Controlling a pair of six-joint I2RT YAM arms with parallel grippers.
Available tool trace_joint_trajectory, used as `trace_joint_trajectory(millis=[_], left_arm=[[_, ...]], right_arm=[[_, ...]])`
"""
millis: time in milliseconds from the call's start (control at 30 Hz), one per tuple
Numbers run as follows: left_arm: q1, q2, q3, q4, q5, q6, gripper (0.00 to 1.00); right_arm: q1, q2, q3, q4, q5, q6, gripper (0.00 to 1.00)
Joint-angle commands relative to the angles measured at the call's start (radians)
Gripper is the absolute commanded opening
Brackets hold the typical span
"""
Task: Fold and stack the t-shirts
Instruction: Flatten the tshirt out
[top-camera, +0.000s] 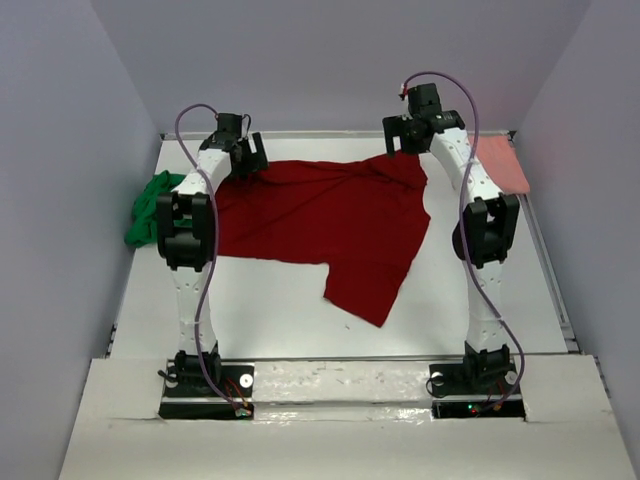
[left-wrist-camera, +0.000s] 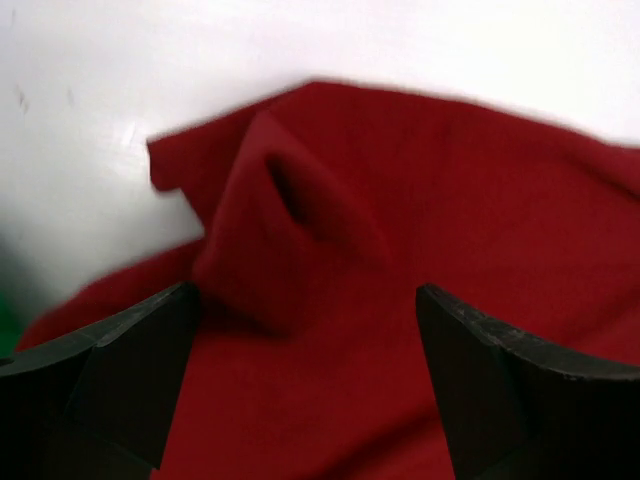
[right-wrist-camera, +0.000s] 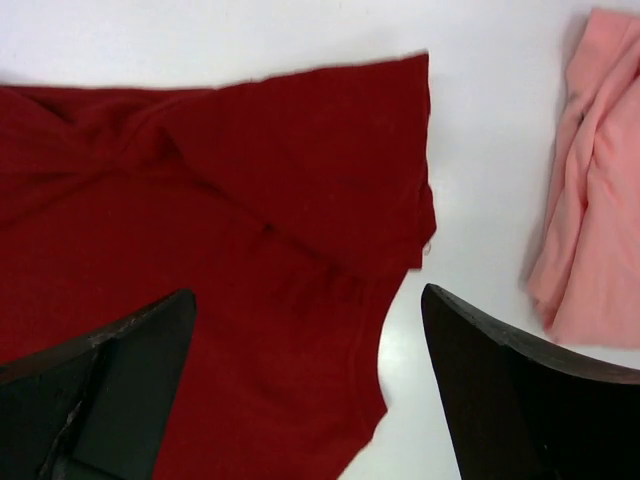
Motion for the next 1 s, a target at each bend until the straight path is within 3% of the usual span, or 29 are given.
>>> trace_joint_trajectory(millis=[0, 133, 267, 300, 367, 400, 467, 533, 667, 833, 967], left_arm=[[-0.081, -0.384, -0.136, 0.054, -0.107, -0.030, 0.99], [-0.147, -0.521, -0.162, -0.080, -0.273, -0.023, 0.99], [-0.166, -0.656, -0.236, -0.275, -0.435, -0.109, 0.99], [-0.166, -0.674, -0.269, -0.300, -0.436, -0.111, 0.99], [-0.142, -0.742, -0.411, -0.294, -0.367, -0.094, 0.99], [-0.126, -0.762, -0.461, -0.287, -0.347, -0.094, 0.99], [-0.077, -0.820, -0.620, -0.216, -0.304, -0.094, 0.97], [0.010, -0.822, -0.732, -0.156, -0.212, -0.096, 0.91], [0.138, -0.738, -0.811, -0.142, -0.069, -0.135, 0.93], [0.230, -0.689, -0.891, -0.063, 0.139, -0.215, 0.94], [0.247, -0.682, -0.891, -0.078, 0.032, -0.250, 0.94]], right_arm=[[0.031, -0.221, -0.135, 0.051, 0.032, 0.104, 1.00], [0.103, -0.412, -0.294, 0.032, 0.045, 0.168, 0.99], [0.187, -0.719, -0.720, 0.092, -0.015, 0.318, 0.89], [0.207, -0.720, -0.800, 0.092, -0.039, 0.342, 0.87], [0.270, -0.947, -1.019, 0.173, -0.116, 0.403, 0.78], [0.284, -0.948, -1.080, 0.186, -0.137, 0.427, 0.72], [0.296, -1.093, -1.179, 0.192, -0.189, 0.483, 0.51], [0.305, -1.204, -1.264, 0.195, -0.210, 0.515, 0.52], [0.305, -1.308, -1.240, 0.077, -0.159, 0.495, 0.62], [0.305, -1.355, -1.174, 0.020, -0.144, 0.454, 0.65], [0.305, -1.361, -1.189, 0.037, -0.145, 0.435, 0.65]])
